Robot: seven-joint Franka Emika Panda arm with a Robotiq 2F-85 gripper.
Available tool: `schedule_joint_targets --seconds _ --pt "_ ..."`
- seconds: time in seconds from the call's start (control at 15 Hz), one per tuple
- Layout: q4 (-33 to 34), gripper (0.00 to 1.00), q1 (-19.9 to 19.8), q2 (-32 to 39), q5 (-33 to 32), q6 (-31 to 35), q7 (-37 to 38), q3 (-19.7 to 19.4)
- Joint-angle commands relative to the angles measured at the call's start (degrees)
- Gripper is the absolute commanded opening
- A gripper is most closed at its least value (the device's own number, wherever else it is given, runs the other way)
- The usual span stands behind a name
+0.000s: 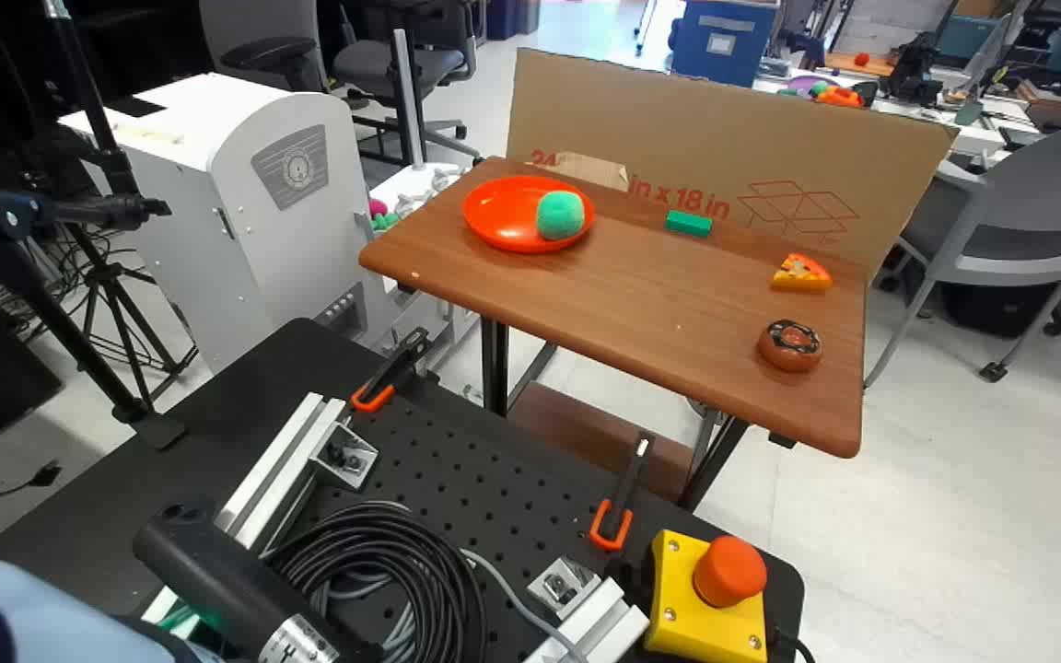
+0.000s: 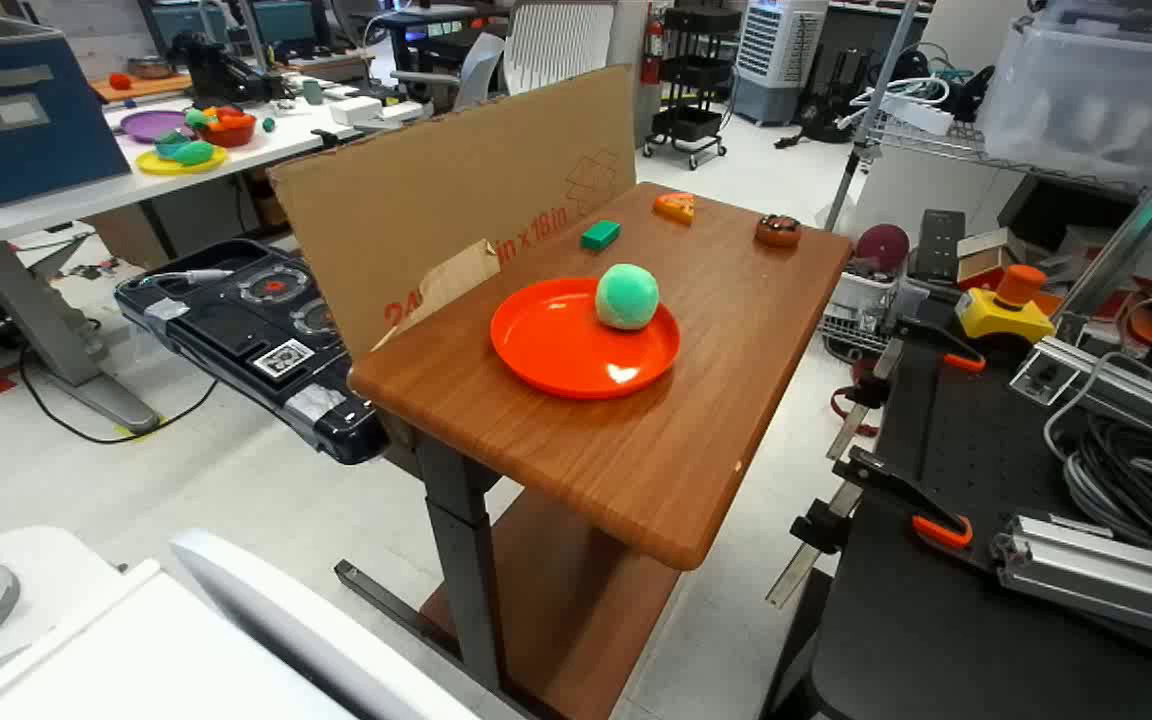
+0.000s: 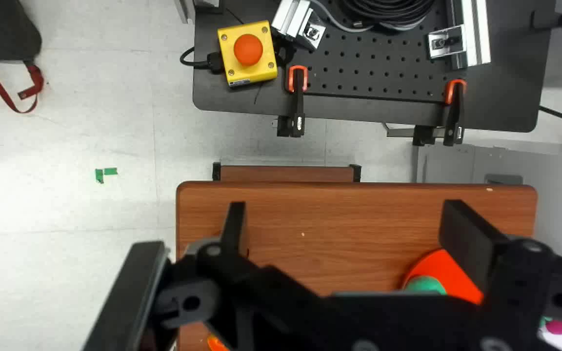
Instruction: Move the donut to the left
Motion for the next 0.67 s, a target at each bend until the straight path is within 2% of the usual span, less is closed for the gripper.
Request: schedule_joint_targets --seconds 0.0,0.47,0.6 --pt "0.17 1.0 -1.58 0.18 0.29 -0.15 -0.3 1.4" --pt "0.17 1.0 -1.58 0.18 0.29 -0.14 -0.3 1.4" --pt "0.0 1.0 -1.83 1.64 0.09 2.09 0.75 1.48"
